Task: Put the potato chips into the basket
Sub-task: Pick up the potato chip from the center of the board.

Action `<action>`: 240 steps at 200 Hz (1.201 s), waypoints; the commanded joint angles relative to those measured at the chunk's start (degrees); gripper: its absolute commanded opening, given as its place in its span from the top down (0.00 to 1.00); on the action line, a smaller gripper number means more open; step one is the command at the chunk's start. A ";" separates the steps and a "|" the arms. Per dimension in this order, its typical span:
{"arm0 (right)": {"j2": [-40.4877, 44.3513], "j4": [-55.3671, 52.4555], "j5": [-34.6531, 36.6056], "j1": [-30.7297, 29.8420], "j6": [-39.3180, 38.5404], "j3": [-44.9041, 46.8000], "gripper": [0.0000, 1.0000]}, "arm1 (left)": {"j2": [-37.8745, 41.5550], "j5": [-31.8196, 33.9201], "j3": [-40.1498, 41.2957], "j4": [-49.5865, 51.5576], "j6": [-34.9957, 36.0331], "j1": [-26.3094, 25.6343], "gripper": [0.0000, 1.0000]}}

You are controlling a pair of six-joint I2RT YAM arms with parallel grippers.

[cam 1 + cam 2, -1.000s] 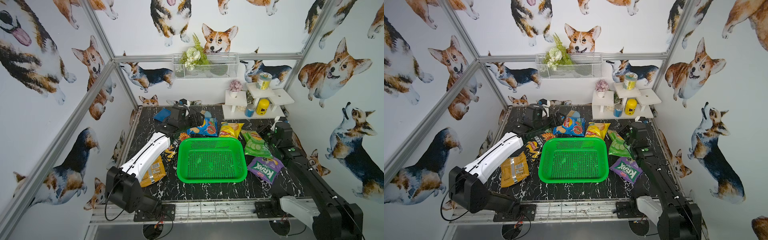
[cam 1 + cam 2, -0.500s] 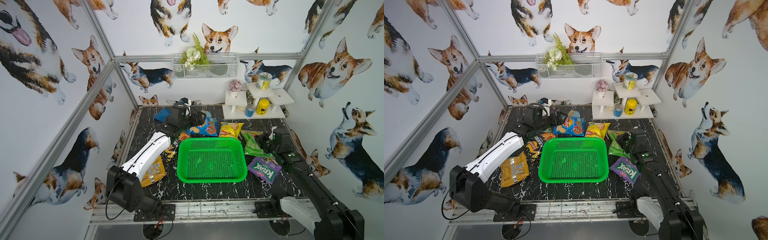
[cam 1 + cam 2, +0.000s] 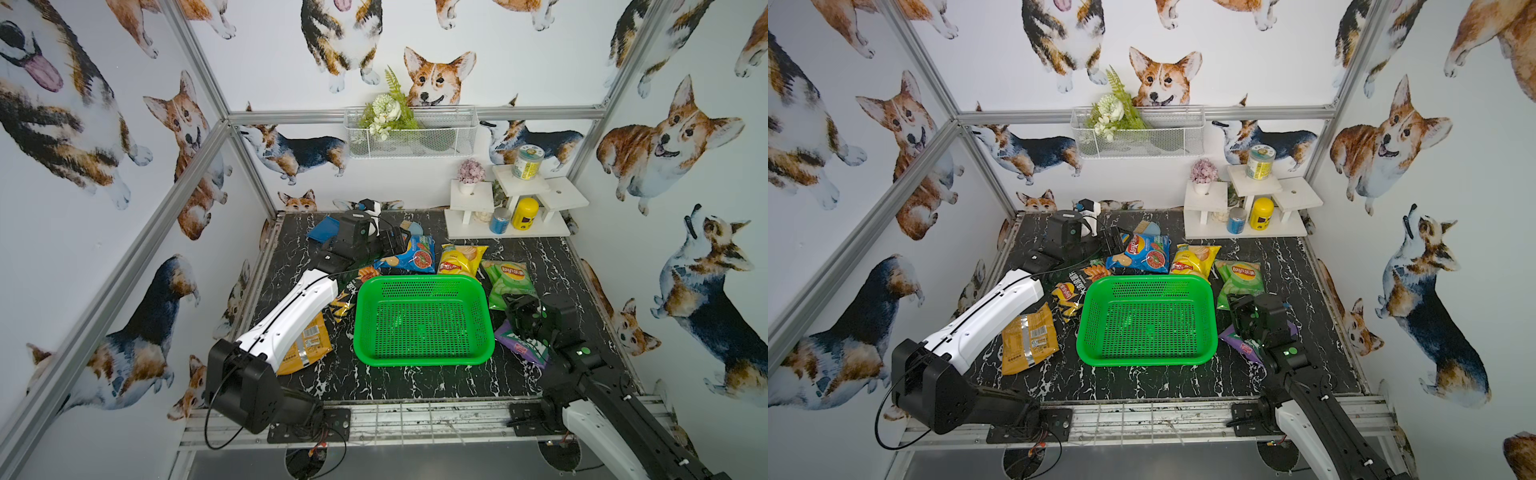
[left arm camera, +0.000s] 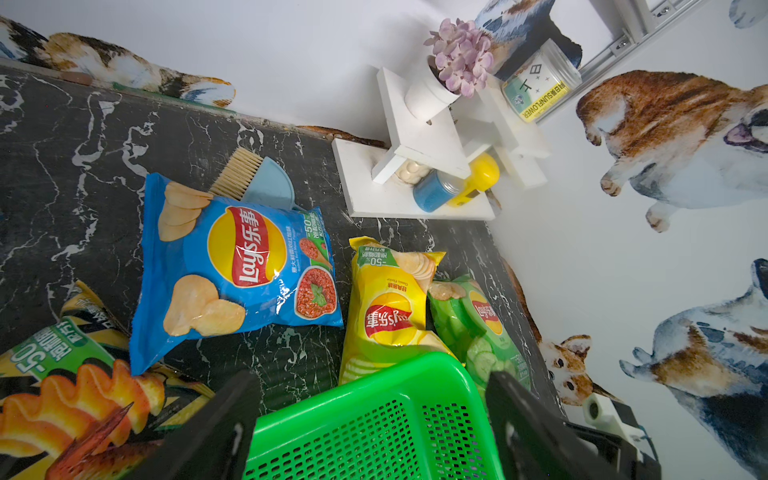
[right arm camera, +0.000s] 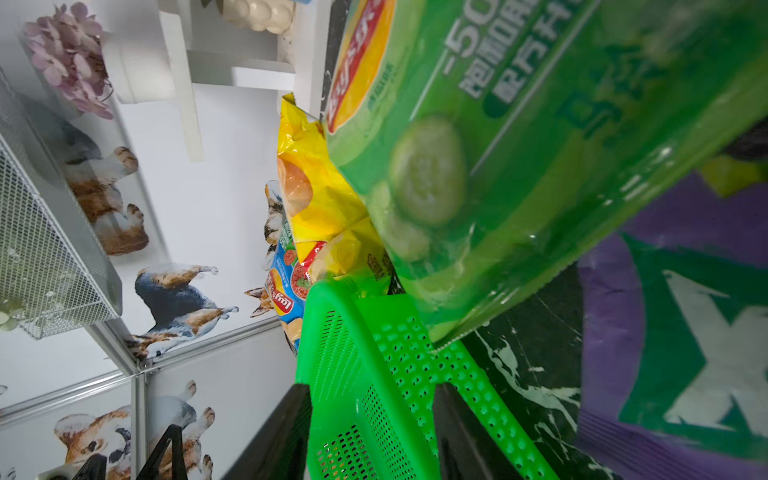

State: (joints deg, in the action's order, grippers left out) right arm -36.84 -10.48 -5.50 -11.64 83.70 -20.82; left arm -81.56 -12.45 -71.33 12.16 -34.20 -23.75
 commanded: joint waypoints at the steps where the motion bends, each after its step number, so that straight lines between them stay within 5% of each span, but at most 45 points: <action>1: -0.31 3.03 1.22 -0.23 2.13 1.82 0.41 | 0.78 -0.54 0.23 -0.13 0.45 -0.01 0.09; 80: -3.44 15.45 3.45 -0.75 3.57 8.89 0.21 | 1.25 0.37 0.05 1.01 0.27 0.01 0.09; 136: -8.25 25.68 5.54 -0.83 -0.28 11.23 0.22 | 0.35 0.32 -0.91 2.67 0.10 0.02 0.09; 177: -12.03 32.57 7.80 -0.88 -0.72 12.41 0.36 | 0.08 0.48 -1.28 3.29 -0.39 0.02 0.09; 240: -13.28 31.89 10.68 -0.78 -5.71 9.76 0.88 | -0.53 0.79 -1.90 3.74 -0.90 0.00 0.09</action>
State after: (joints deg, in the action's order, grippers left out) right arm -51.13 20.62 2.63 -12.36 81.93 -9.30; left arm -81.91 -12.16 -72.49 15.75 -34.83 -23.75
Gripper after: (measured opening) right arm 0.186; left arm 0.909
